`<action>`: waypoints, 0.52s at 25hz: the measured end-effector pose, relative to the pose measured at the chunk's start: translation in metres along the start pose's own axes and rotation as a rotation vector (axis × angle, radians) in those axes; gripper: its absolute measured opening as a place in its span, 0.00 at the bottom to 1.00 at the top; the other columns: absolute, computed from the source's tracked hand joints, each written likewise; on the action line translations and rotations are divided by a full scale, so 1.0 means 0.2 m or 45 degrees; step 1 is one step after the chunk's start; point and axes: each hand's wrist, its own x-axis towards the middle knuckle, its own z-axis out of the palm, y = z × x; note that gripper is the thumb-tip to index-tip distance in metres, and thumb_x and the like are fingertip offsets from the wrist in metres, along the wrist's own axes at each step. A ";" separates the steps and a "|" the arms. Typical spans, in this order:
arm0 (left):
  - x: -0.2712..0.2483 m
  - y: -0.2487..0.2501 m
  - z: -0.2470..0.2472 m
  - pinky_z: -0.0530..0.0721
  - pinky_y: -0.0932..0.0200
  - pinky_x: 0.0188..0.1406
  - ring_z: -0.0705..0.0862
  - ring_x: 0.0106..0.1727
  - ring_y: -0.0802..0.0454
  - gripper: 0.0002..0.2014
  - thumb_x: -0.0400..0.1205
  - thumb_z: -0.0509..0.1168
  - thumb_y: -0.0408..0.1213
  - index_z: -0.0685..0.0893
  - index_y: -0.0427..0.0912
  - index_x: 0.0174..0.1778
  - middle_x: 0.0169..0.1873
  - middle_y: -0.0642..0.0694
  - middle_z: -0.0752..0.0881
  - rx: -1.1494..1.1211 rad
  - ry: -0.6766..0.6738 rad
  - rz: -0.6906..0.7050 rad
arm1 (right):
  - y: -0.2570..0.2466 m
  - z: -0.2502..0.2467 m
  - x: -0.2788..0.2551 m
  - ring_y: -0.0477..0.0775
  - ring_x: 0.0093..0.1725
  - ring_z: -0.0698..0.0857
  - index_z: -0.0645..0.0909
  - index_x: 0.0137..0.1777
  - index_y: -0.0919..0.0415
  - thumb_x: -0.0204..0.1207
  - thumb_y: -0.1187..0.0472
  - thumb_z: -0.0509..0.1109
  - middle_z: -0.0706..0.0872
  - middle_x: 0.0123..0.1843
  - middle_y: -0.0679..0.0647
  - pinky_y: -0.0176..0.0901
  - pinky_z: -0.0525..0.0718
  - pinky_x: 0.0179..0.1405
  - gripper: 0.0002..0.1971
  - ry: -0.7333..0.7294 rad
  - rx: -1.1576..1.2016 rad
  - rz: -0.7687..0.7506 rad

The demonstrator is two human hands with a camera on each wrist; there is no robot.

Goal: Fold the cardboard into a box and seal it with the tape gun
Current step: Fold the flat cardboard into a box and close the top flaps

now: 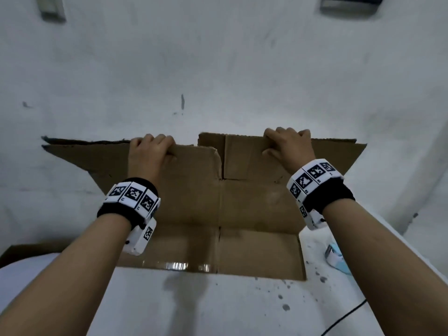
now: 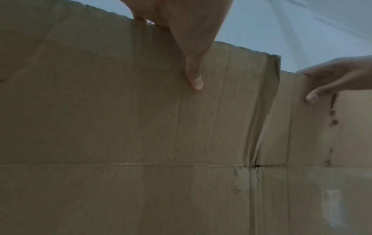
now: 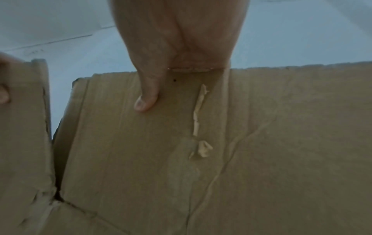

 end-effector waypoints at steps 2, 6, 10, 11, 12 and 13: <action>0.10 0.03 -0.09 0.65 0.45 0.56 0.78 0.56 0.38 0.12 0.76 0.67 0.36 0.80 0.39 0.55 0.53 0.39 0.84 -0.004 0.040 0.022 | 0.02 -0.09 0.04 0.61 0.61 0.78 0.75 0.64 0.55 0.79 0.52 0.65 0.82 0.57 0.56 0.59 0.64 0.66 0.15 0.109 0.051 0.028; 0.18 0.07 -0.16 0.65 0.45 0.62 0.75 0.63 0.40 0.16 0.78 0.65 0.37 0.75 0.43 0.63 0.59 0.40 0.81 0.044 -0.209 -0.056 | 0.03 -0.10 0.04 0.58 0.62 0.76 0.76 0.63 0.54 0.80 0.52 0.64 0.82 0.57 0.54 0.57 0.63 0.64 0.14 0.006 0.122 0.021; 0.01 0.11 0.00 0.66 0.46 0.63 0.74 0.64 0.41 0.17 0.79 0.63 0.37 0.73 0.43 0.64 0.62 0.42 0.79 0.106 -0.467 -0.076 | 0.03 0.13 -0.06 0.58 0.62 0.75 0.76 0.62 0.56 0.81 0.53 0.63 0.80 0.56 0.55 0.53 0.62 0.56 0.12 -0.282 0.121 0.023; -0.01 0.12 0.03 0.66 0.46 0.65 0.73 0.66 0.41 0.18 0.79 0.63 0.37 0.72 0.44 0.65 0.64 0.42 0.78 0.086 -0.434 -0.089 | 0.03 0.17 -0.07 0.57 0.61 0.75 0.76 0.61 0.56 0.81 0.53 0.62 0.79 0.53 0.53 0.52 0.60 0.53 0.12 -0.267 0.103 0.016; -0.01 0.13 0.05 0.64 0.45 0.67 0.72 0.68 0.42 0.21 0.79 0.64 0.38 0.70 0.46 0.68 0.66 0.43 0.76 0.055 -0.411 -0.094 | 0.03 0.19 -0.07 0.57 0.61 0.75 0.76 0.60 0.56 0.82 0.53 0.62 0.77 0.50 0.52 0.51 0.59 0.51 0.11 -0.247 0.097 0.008; 0.01 0.15 0.07 0.62 0.42 0.70 0.70 0.71 0.43 0.25 0.79 0.65 0.41 0.67 0.49 0.71 0.69 0.44 0.73 0.011 -0.426 -0.070 | 0.04 0.18 -0.06 0.57 0.61 0.75 0.76 0.60 0.56 0.82 0.53 0.62 0.76 0.50 0.52 0.51 0.58 0.51 0.11 -0.253 0.104 0.010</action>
